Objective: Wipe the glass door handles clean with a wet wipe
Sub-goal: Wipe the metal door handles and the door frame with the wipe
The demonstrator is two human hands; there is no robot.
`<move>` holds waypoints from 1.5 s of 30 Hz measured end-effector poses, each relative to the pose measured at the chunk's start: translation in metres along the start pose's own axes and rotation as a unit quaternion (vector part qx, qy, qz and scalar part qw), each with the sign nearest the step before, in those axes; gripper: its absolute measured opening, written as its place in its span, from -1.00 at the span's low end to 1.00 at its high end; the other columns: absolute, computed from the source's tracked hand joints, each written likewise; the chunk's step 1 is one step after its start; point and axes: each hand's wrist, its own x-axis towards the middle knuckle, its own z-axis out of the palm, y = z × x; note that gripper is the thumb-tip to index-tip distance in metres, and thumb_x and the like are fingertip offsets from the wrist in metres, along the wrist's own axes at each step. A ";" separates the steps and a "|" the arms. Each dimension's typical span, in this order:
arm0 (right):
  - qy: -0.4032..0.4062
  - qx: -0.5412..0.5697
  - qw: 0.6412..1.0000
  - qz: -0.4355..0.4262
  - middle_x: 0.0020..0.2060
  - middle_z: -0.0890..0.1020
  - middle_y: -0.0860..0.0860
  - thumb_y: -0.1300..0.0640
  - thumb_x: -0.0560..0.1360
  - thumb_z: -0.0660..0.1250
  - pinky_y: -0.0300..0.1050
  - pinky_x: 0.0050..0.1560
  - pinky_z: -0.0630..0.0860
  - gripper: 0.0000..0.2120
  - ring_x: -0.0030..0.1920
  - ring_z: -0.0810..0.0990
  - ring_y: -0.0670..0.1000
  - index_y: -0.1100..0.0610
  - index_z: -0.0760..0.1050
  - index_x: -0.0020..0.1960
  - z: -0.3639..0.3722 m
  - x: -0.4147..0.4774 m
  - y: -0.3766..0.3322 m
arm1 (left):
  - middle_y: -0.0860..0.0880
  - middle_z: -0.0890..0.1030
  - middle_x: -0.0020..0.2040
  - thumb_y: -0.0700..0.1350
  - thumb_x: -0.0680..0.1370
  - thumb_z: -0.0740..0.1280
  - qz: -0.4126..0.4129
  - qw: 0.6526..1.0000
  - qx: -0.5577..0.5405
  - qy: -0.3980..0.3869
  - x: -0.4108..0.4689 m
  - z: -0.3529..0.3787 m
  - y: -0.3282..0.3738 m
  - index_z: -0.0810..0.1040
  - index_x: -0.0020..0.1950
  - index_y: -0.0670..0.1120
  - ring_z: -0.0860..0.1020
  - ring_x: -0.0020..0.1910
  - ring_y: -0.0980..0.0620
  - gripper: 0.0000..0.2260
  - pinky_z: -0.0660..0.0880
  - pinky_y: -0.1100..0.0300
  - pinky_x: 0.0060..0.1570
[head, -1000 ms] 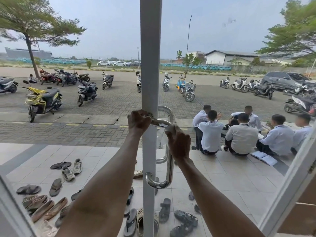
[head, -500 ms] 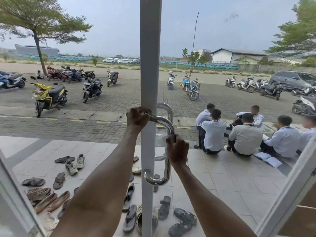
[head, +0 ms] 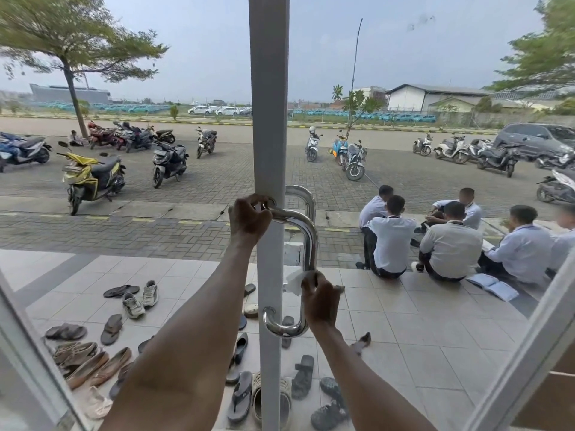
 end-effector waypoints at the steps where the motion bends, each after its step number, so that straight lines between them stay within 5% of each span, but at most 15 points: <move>1: -0.026 -0.003 1.000 0.017 -0.40 0.64 0.11 0.13 0.50 0.28 -0.09 -0.24 0.18 -0.87 -0.30 0.59 0.23 0.10 0.55 -0.18 0.001 -0.003 0.004 | 0.01 0.72 -0.04 -0.12 0.24 0.18 0.006 1.000 0.001 0.002 -0.001 0.001 -0.001 0.71 -0.04 -0.01 0.60 0.03 -0.01 -0.59 0.38 0.19 0.19; 5: -0.041 -0.030 0.999 0.003 -0.30 0.67 0.16 0.10 0.53 0.27 -0.08 -0.27 0.41 -0.83 -0.23 0.63 0.24 0.15 0.59 -0.13 -0.009 0.003 -0.005 | 0.03 0.71 -0.06 -0.22 0.34 0.26 0.021 1.000 0.000 0.017 -0.004 0.006 -0.007 0.69 -0.03 -0.02 0.61 -0.02 -0.01 -0.69 0.38 0.27 0.06; 12: 0.049 0.032 0.995 -0.076 -0.46 0.60 0.09 0.11 0.50 0.33 -0.15 -0.43 0.28 -0.84 -0.45 0.54 0.11 0.13 0.53 -0.24 -0.038 0.059 -0.061 | -0.01 0.69 0.05 -0.34 0.37 0.29 0.047 0.995 -0.046 0.077 -0.013 0.020 -0.015 0.67 0.06 -0.06 0.57 0.02 0.12 -0.65 0.36 0.41 0.01; 17: 0.048 0.030 0.996 -0.073 -0.40 0.63 0.10 0.18 0.49 0.35 -0.12 -0.44 0.44 -0.90 -0.42 0.59 0.14 0.17 0.55 -0.19 -0.028 0.036 -0.041 | -0.03 0.66 0.14 -0.33 0.40 0.29 0.066 0.993 -0.059 0.076 -0.017 0.028 -0.023 0.63 0.16 -0.11 0.58 0.17 0.00 -0.63 0.46 0.24 0.20; 21: 0.017 0.009 1.000 -0.017 -0.42 0.64 0.10 0.21 0.48 0.37 -0.21 -0.43 0.32 -0.90 -0.39 0.60 0.18 0.14 0.56 -0.21 -0.006 -0.002 -0.004 | -0.08 0.61 0.22 -0.37 0.34 0.27 0.081 0.993 -0.064 0.056 -0.022 0.033 -0.031 0.54 0.30 -0.14 0.54 0.25 -0.05 -0.48 0.50 -0.01 0.26; 28: -0.048 -0.052 0.997 0.040 -0.27 0.67 0.20 0.12 0.52 0.30 -0.10 -0.30 0.43 -0.84 -0.22 0.64 0.24 0.18 0.59 -0.13 0.002 -0.017 0.006 | -0.19 0.49 0.37 -0.43 0.31 0.23 0.077 0.993 -0.066 0.062 -0.035 0.033 -0.048 0.16 0.56 -0.02 0.47 0.33 -0.10 -0.17 0.49 -0.01 0.28; 35: 0.050 -0.004 0.998 -0.035 -0.40 0.64 0.16 0.10 0.50 0.31 -0.19 -0.40 0.28 -0.80 -0.39 0.60 0.19 0.19 0.56 -0.22 -0.023 0.038 -0.045 | -0.16 0.54 0.28 -0.44 0.30 0.24 0.068 0.994 -0.049 0.064 -0.055 0.042 -0.055 0.33 0.47 -0.14 0.52 0.23 -0.12 -0.28 0.51 -0.13 0.17; 43: 0.009 -0.021 1.000 -0.003 -0.39 0.65 0.16 0.17 0.48 0.31 -0.21 -0.40 0.26 -0.85 -0.35 0.61 0.22 0.19 0.56 -0.22 -0.002 -0.002 -0.007 | -0.18 0.57 0.23 -0.44 0.32 0.26 0.030 0.997 -0.042 0.051 -0.083 0.054 -0.078 0.38 0.42 -0.21 0.54 0.19 -0.11 -0.35 0.53 -0.09 0.16; 45: -0.021 -0.038 0.999 0.016 -0.34 0.66 0.18 0.20 0.48 0.31 -0.15 -0.37 0.39 -0.86 -0.30 0.63 0.24 0.21 0.58 -0.21 0.003 -0.015 0.005 | -0.19 0.57 0.23 -0.44 0.32 0.25 0.019 0.998 -0.040 0.036 -0.089 0.056 -0.085 0.40 0.41 -0.22 0.54 0.20 -0.13 -0.37 0.53 -0.10 0.15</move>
